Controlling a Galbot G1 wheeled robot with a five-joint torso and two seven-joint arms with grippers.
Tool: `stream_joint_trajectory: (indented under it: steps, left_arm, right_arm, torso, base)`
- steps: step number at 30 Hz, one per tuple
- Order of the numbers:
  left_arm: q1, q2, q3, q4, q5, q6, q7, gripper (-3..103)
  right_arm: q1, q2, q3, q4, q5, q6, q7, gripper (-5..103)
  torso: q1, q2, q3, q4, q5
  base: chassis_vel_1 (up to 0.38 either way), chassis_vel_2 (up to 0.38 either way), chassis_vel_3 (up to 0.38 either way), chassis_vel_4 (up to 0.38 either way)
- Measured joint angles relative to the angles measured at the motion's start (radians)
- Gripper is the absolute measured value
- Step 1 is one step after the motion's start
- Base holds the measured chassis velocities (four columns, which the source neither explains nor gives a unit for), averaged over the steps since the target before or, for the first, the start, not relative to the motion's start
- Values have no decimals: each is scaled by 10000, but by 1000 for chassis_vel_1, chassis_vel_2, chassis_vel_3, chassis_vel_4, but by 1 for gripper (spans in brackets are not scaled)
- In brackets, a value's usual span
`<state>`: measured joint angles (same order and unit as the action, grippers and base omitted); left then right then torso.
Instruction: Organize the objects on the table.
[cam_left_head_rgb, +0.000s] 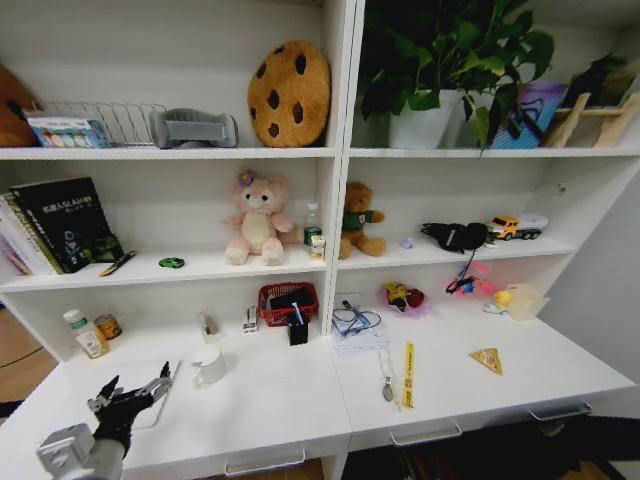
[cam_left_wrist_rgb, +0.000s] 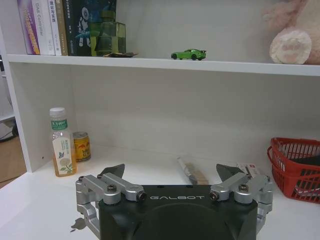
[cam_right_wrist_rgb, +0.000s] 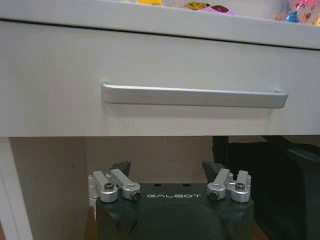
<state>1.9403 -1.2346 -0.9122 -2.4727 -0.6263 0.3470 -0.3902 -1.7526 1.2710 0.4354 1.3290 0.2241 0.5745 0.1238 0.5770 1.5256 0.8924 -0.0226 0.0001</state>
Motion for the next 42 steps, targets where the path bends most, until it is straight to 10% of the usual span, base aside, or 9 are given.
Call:
stream_joint_trajectory:
  steps: [9,17,21,30,42]
  left_arm:
    - [0,0,0,1,0,0,0,100]
    - [0,0,0,0,0,0,1,100]
    - [1,-1,0,0,0,0,2,100]
    - [0,0,0,0,0,0,1,100]
    - [0,0,0,0,0,0,1,100]
  right_arm:
    - [-3379,-464,2101,4569,-215,200,-1978,100]
    - [-5331,-437,2998,7448,325,464,-1812,100]
    - [-4941,-299,4157,8905,1571,-745,-1211,100]
    - [-1200,-2032,6944,8174,5308,-6094,-966,100]
    - [78,-2444,6440,6992,4975,-6570,-820,100]
  torso:
    - [0,1,-2,0,-6]
    - [-1,2,-2,-2,-5]
    - [-1,2,0,-2,-2]
    - [1,0,2,3,1]
    - [0,0,0,-1,-2]
  base:
    - [0,0,0,0]
    - [0,0,0,0]
    - [0,0,0,0]
    - [0,0,0,0]
    - [0,0,0,0]
